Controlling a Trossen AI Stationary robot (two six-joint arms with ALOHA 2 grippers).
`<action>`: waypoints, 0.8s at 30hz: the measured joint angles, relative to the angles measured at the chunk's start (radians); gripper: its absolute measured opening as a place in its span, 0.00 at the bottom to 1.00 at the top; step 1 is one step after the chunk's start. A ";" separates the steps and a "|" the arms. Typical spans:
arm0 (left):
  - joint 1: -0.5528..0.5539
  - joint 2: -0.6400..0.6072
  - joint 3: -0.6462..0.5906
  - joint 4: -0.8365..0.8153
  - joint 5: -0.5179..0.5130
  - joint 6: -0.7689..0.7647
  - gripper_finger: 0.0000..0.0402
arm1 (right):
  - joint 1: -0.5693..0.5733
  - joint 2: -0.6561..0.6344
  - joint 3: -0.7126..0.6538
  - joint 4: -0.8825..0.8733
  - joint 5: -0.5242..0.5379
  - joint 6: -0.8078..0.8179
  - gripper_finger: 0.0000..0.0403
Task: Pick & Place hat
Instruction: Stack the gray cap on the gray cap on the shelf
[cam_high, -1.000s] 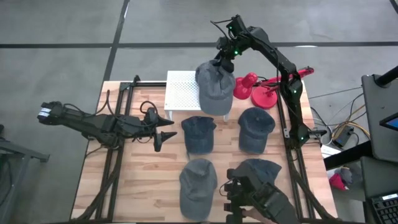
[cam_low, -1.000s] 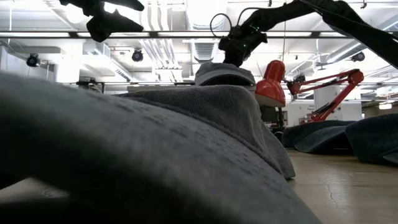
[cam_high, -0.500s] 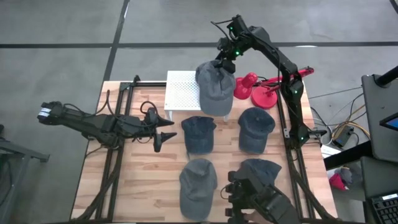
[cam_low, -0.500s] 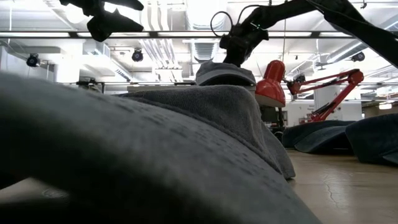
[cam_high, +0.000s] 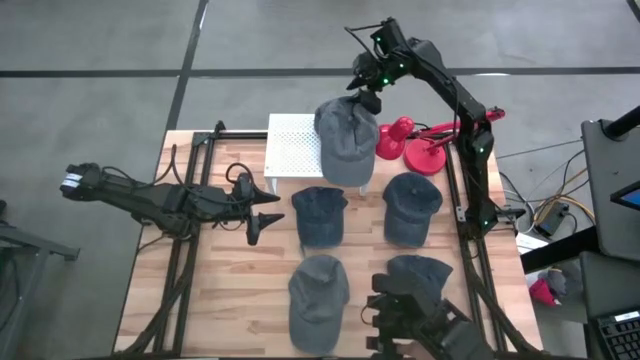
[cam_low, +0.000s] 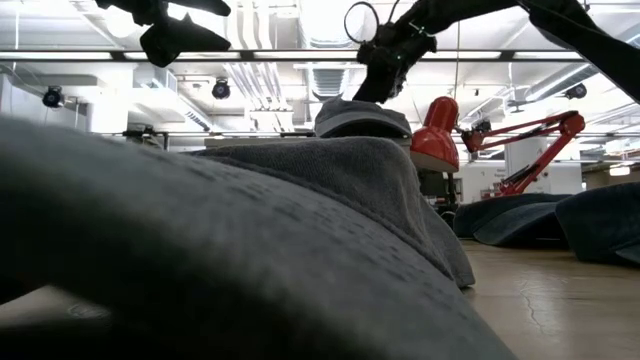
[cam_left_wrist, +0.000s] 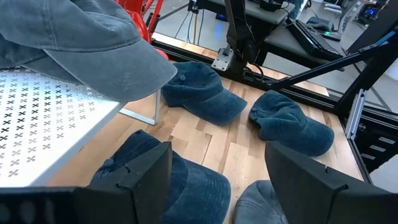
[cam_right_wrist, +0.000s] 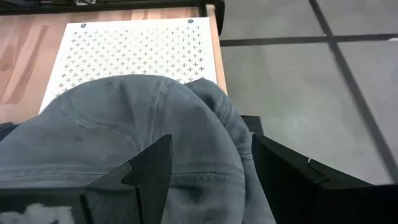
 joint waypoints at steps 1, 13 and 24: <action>0.000 0.000 0.000 0.000 0.000 0.000 0.65 | 0.000 -0.007 0.000 0.000 0.000 -0.005 0.53; 0.000 0.000 0.000 0.000 0.004 0.044 0.65 | 0.077 -0.185 0.000 -0.064 -0.007 -0.049 0.53; -0.001 0.000 -0.015 -0.002 0.087 0.039 0.65 | 0.298 -0.332 0.000 -0.234 -0.008 -0.050 0.53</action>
